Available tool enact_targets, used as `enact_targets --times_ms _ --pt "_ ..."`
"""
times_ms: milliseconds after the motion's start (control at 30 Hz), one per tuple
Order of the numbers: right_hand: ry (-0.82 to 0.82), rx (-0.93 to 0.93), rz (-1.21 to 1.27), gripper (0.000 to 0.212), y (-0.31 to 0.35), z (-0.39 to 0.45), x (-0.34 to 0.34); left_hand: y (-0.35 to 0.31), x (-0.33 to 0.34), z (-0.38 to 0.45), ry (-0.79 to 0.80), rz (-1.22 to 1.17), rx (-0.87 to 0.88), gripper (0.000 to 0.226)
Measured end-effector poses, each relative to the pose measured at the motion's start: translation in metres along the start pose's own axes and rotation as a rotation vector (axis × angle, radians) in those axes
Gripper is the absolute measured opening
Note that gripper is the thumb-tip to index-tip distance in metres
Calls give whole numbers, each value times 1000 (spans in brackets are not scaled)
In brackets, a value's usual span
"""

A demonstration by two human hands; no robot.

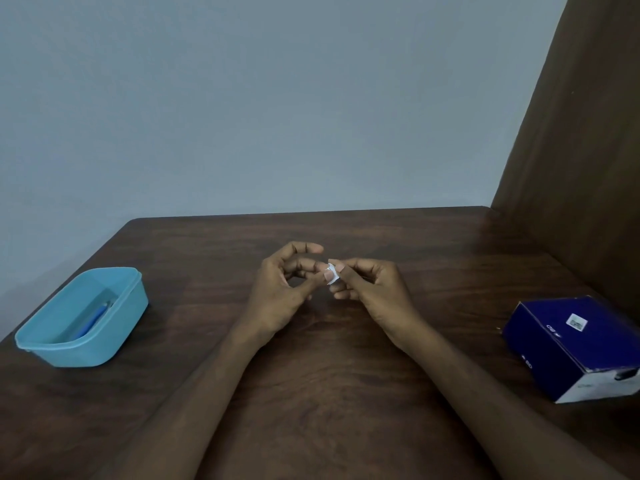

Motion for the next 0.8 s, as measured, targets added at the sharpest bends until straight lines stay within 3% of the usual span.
enact_targets --times_ms 233,533,800 --pt "107 -62 -119 15 1 -1 7 7 -12 2 -168 82 37 29" --pt "-46 -65 -67 14 0 4 -5 10 -4 3 -65 22 -12 15" --pt "-34 -90 -105 19 4 0 -6 10 -4 2 -70 49 -2 9"
Point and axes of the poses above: each hand's wrist, its own z-axis towards the middle knuckle, its own x-axis out of the palm, y = z × x, the point moved 6 cm from there along z, towards the middle knuckle
